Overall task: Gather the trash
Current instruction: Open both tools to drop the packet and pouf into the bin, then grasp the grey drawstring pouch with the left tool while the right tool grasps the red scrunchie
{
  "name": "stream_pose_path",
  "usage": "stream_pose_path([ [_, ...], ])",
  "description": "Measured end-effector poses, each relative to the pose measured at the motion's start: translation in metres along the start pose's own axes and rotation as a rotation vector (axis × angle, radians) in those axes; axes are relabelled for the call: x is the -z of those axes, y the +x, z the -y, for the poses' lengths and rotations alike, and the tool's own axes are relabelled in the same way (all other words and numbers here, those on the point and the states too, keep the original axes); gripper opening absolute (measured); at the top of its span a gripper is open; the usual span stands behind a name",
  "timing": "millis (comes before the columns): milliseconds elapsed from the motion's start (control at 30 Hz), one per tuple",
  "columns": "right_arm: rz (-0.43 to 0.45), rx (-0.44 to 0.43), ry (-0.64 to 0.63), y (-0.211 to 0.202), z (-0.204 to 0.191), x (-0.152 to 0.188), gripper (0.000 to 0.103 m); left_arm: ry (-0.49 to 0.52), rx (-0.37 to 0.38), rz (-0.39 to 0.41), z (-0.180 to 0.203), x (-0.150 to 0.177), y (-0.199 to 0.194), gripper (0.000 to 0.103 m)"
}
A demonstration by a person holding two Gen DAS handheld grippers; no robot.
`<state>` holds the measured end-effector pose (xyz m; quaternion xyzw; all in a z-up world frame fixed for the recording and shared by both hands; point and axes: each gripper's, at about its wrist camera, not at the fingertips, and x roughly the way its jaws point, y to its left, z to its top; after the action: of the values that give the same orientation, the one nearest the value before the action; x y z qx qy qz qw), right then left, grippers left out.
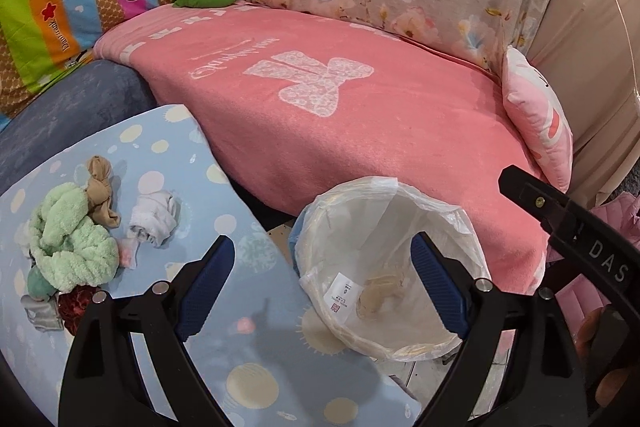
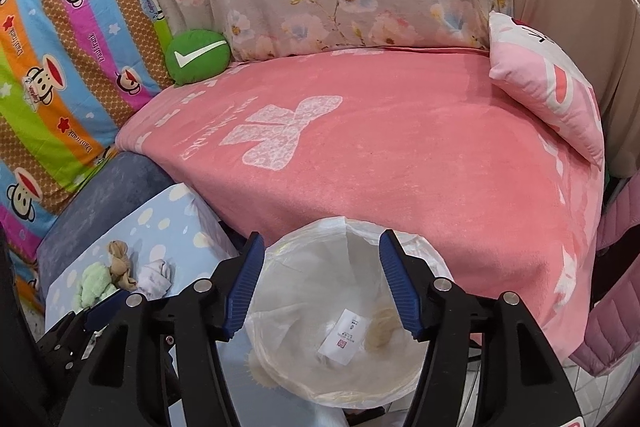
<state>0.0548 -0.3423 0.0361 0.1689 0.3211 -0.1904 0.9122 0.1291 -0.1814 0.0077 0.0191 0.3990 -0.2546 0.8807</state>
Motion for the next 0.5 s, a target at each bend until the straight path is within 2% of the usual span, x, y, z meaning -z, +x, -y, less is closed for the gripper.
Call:
stream_pose_path([
  [500,-0.058,-0.107,-0.128,0.002,-0.093,0.031,0.059,-0.159,-0.122,-0.002,-0.1,0.024,-0.031,0.085],
])
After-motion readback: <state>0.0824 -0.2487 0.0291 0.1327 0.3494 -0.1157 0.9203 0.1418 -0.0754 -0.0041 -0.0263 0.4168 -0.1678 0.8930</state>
